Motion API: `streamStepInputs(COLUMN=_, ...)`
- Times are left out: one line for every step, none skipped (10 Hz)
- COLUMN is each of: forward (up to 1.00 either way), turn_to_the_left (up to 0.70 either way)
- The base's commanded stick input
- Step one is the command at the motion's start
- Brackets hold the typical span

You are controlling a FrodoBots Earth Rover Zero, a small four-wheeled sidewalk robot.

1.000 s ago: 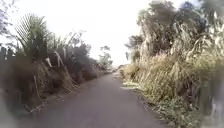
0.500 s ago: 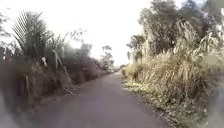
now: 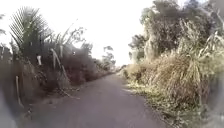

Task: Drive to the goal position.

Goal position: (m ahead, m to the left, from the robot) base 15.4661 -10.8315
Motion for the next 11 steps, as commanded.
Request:
streamStepInputs(forward=0.5, turn_to_the_left=0.0)
streamStepInputs(forward=0.5, turn_to_the_left=0.0)
streamStepInputs(forward=0.5, turn_to_the_left=0.0)
streamStepInputs(forward=0.5, turn_to_the_left=0.0)
streamStepInputs(forward=0.5, turn_to_the_left=0.0)
streamStepInputs(forward=0.5, turn_to_the_left=0.0)
streamStepInputs(forward=0.5, turn_to_the_left=0.0)
streamStepInputs(forward=0.5, turn_to_the_left=0.0)
streamStepInputs(forward=0.5, turn_to_the_left=0.0)
streamStepInputs(forward=0.5, turn_to_the_left=0.0)
streamStepInputs(forward=0.5, turn_to_the_left=0.0)
